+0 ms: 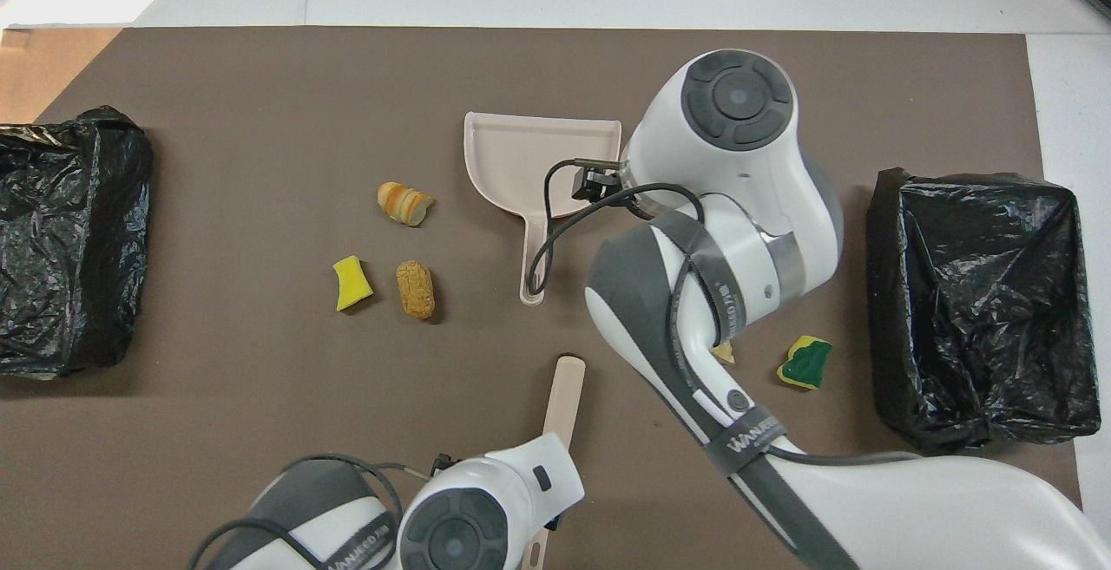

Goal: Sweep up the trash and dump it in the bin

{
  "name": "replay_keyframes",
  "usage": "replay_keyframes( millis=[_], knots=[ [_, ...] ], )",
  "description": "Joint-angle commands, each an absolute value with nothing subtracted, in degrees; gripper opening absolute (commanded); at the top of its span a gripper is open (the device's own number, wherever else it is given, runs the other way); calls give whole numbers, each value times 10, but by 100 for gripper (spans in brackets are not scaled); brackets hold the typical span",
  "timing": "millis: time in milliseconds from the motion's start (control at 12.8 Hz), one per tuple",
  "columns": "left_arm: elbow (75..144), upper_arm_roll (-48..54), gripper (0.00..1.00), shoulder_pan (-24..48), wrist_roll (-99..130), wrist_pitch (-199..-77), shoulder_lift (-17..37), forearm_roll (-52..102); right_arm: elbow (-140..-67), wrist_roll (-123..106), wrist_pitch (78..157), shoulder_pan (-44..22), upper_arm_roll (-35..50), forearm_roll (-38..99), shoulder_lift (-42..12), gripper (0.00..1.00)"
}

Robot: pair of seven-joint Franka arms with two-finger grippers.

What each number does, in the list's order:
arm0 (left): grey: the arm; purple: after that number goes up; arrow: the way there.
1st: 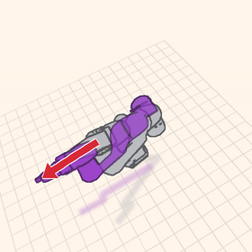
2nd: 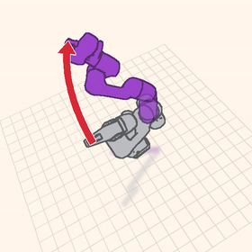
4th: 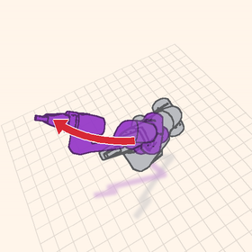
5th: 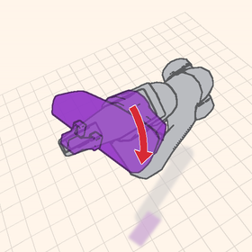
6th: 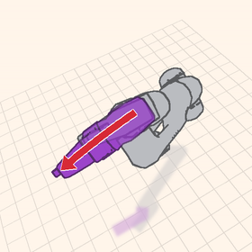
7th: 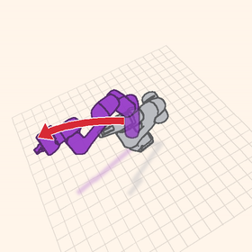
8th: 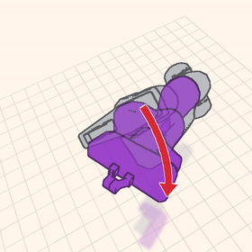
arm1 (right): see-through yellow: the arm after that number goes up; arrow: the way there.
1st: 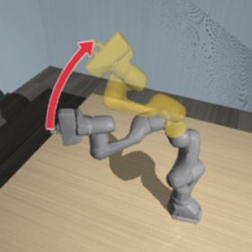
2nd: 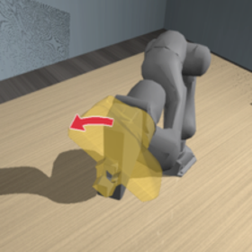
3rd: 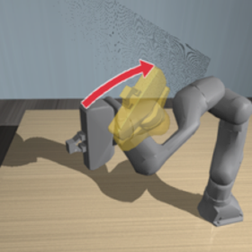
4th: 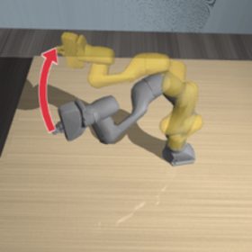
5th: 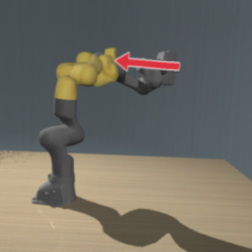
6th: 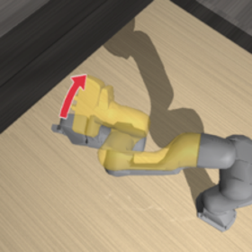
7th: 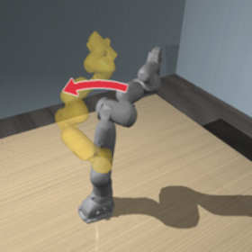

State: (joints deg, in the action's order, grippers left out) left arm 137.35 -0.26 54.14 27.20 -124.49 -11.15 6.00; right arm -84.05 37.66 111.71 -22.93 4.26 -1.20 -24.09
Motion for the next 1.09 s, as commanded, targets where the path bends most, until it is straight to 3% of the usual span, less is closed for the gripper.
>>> replay_keyframes(
  millis=[0,234,390,625,703,781,859,937,1015],
  knots=[
    [1422,-14,100,588,293,-1301,-119,63,-814,405,1154,-266,40,-30,-293,100],
    [1425,-14,100,606,296,-1330,-107,64,-814,451,1185,-298,40,-45,-323,100],
    [1424,-14,91,612,301,-1346,-89,64,-814,461,1199,-308,41,-47,-332,100],
    [1421,-15,57,613,321,-1354,-83,64,-820,461,1212,-319,41,-50,-339,100],
    [1420,-15,33,613,321,-1353,-83,64,-820,461,1224,-319,41,-50,-338,95],
    [1420,-15,9,610,319,-1349,-83,64,-820,461,1223,-319,42,-50,-338,83],
    [1419,-16,0,606,316,-1345,-83,64,-820,459,1225,-318,42,-49,-339,48],
    [1419,-16,0,605,316,-1343,-82,64,-820,458,1227,-316,42,-45,-339,13],
    [1417,-18,0,604,316,-1333,-81,64,-821,457,1227,-316,42,-39,-339,0]
  ],
)
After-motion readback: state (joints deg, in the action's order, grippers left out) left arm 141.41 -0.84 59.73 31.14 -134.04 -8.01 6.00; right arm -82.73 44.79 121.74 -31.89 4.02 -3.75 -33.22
